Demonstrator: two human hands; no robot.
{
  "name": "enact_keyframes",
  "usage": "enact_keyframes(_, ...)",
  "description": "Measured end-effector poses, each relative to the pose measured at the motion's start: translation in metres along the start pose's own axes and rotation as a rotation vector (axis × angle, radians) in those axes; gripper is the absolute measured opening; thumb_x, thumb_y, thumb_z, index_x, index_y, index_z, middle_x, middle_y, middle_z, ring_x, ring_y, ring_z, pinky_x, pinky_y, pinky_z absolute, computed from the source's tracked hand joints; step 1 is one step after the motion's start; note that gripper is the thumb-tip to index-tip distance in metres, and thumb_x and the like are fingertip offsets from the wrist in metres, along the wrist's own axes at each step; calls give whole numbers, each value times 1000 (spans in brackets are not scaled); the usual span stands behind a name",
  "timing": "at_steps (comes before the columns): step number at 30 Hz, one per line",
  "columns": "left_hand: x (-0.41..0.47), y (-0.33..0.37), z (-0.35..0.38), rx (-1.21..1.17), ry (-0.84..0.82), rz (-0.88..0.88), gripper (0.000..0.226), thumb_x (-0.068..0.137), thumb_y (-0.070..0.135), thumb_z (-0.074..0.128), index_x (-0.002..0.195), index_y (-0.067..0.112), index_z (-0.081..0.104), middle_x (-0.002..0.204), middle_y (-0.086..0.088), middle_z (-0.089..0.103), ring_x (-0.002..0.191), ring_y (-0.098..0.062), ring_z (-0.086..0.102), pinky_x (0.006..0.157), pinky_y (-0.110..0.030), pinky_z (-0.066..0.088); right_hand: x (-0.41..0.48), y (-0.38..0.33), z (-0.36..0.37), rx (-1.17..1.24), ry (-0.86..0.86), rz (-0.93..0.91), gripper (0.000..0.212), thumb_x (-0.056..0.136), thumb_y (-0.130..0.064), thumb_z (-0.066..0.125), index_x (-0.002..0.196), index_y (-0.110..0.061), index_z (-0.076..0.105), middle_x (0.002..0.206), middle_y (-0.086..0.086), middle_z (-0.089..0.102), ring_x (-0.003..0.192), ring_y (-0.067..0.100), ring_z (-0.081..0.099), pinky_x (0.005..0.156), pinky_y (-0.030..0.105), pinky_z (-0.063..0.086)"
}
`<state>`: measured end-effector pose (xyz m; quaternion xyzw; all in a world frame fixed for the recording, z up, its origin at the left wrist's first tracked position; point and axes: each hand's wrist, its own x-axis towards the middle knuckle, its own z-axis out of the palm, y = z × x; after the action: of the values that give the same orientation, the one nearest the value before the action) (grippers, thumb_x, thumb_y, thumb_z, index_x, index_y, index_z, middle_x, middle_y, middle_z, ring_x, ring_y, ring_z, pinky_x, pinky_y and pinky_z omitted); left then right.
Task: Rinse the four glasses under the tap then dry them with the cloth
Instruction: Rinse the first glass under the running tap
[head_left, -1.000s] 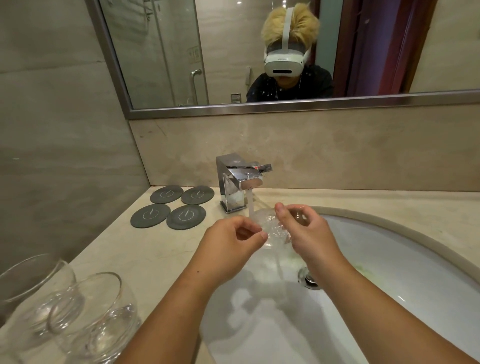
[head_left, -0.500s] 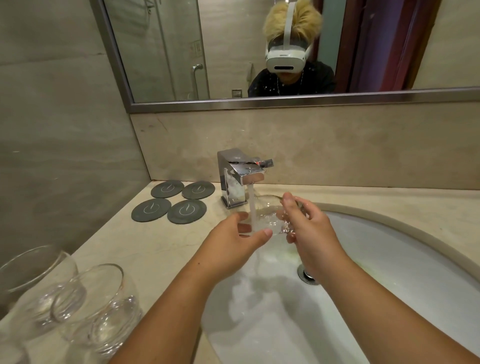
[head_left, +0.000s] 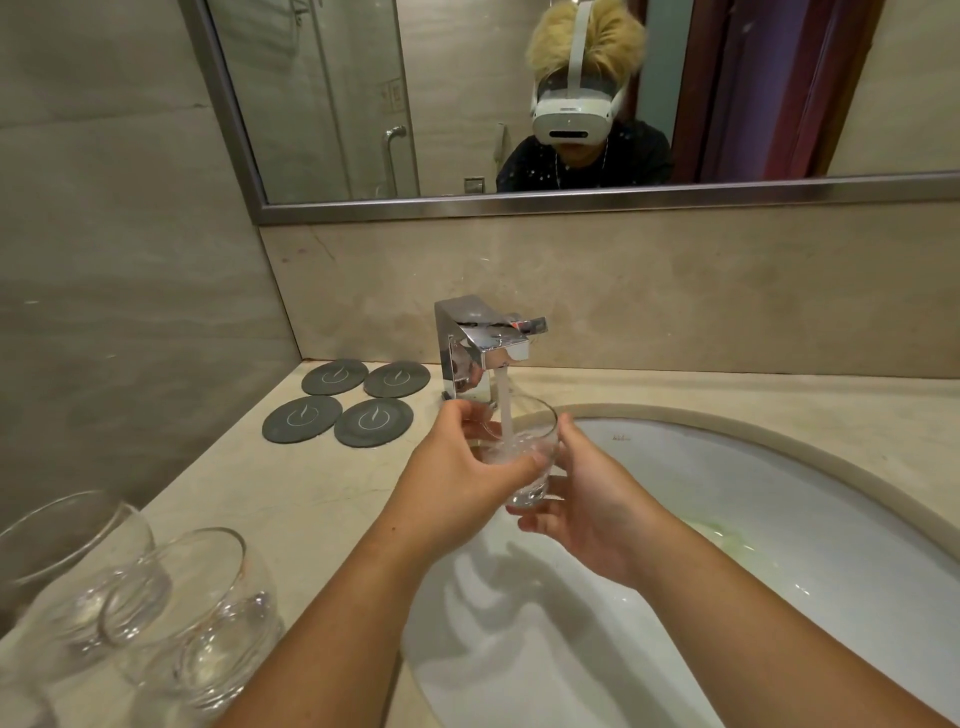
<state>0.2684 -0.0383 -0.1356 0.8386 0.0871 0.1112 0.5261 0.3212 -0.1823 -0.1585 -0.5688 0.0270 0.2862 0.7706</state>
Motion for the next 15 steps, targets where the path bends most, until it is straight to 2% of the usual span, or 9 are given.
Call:
enact_keyframes(2, -2, 3, 0, 89, 37, 27, 71, 71, 56, 88, 128, 34, 51, 111, 18, 67, 101, 2, 68, 89, -24, 55, -2, 0, 1, -14, 15, 3, 69, 107, -65, 41, 119, -7, 77, 83, 13, 71, 66, 28, 66, 67, 40, 59)
enact_keyframes(4, -1, 3, 0, 151, 77, 65, 64, 76, 51, 87, 125, 34, 50, 112, 20, 64, 100, 6, 64, 79, -15, 49, -6, -3, 1, -13, 37, -10, 65, 104, -65, 47, 110, -9, 79, 82, 12, 72, 68, 29, 70, 80, 47, 61)
enact_keyframes(6, 1, 2, 2, 226, 99, 126, 63, 76, 50, 87, 124, 34, 50, 115, 18, 63, 102, 4, 62, 75, -12, 45, -9, -7, -1, 9, 22, -22, 58, 101, -65, 54, 113, -13, 77, 87, 12, 73, 70, 31, 73, 89, 49, 62)
enact_keyframes(9, 2, -2, 3, 297, 110, 208, 67, 73, 51, 88, 124, 31, 50, 117, 15, 61, 106, -4, 60, 81, -14, 45, -7, -6, -2, -18, -22, -50, 47, 101, -53, 64, 125, -13, 72, 100, 16, 68, 72, 31, 73, 88, 47, 64)
enact_keyframes(12, 4, -5, -2, 311, 31, 227, 75, 73, 51, 90, 130, 35, 45, 129, 12, 55, 118, -9, 57, 98, -26, 49, -4, -5, -2, -20, -3, -133, 30, 104, -30, 65, 123, -8, 74, 105, 20, 70, 74, 31, 73, 93, 49, 64)
enact_keyframes(13, 4, -6, -4, 308, -17, 217, 77, 73, 52, 90, 132, 39, 42, 134, 13, 53, 122, -8, 56, 102, -29, 50, -5, -5, -2, -13, 12, -153, 26, 104, -25, 63, 120, -8, 76, 105, 20, 73, 76, 31, 73, 92, 49, 65)
enact_keyframes(15, 3, -7, -7, 302, -107, 188, 81, 76, 52, 89, 139, 41, 40, 141, 15, 52, 128, -3, 56, 106, -29, 51, -6, -8, -1, 9, 34, -160, 22, 103, -20, 62, 114, -10, 78, 105, 20, 79, 78, 33, 74, 78, 42, 65)
